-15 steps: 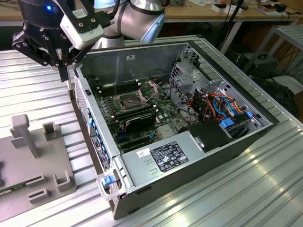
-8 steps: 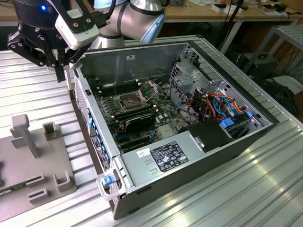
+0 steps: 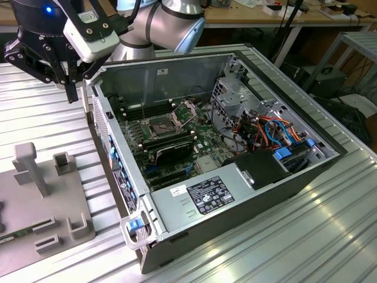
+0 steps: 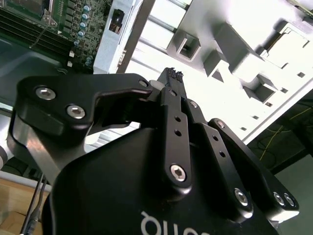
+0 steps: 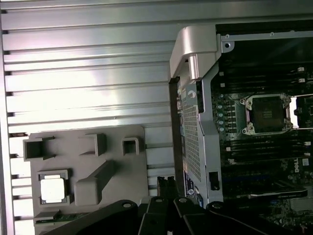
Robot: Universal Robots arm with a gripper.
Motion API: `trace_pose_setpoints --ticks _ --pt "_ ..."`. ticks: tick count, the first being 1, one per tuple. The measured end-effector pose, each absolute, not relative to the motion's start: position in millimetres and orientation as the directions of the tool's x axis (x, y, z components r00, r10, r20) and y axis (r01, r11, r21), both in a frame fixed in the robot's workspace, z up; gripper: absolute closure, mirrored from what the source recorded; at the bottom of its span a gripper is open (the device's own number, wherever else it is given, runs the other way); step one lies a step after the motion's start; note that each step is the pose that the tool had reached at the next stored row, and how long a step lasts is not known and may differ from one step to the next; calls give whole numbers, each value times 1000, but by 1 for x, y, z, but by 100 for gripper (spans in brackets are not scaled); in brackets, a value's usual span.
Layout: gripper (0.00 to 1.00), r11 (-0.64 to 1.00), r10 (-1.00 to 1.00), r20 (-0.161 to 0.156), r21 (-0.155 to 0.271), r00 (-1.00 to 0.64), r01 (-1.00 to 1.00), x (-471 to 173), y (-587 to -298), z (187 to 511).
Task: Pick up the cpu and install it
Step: 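Reach for the cpu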
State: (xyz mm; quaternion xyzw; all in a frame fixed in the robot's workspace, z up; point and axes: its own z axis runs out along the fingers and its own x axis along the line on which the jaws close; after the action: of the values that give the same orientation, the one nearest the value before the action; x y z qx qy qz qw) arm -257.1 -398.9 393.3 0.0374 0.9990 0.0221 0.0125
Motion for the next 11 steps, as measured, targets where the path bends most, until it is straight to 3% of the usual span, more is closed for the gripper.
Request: trace_pose_setpoints --ticks 11 --pt "89 996 75 -23 45 -997 74 -260 -399 393"
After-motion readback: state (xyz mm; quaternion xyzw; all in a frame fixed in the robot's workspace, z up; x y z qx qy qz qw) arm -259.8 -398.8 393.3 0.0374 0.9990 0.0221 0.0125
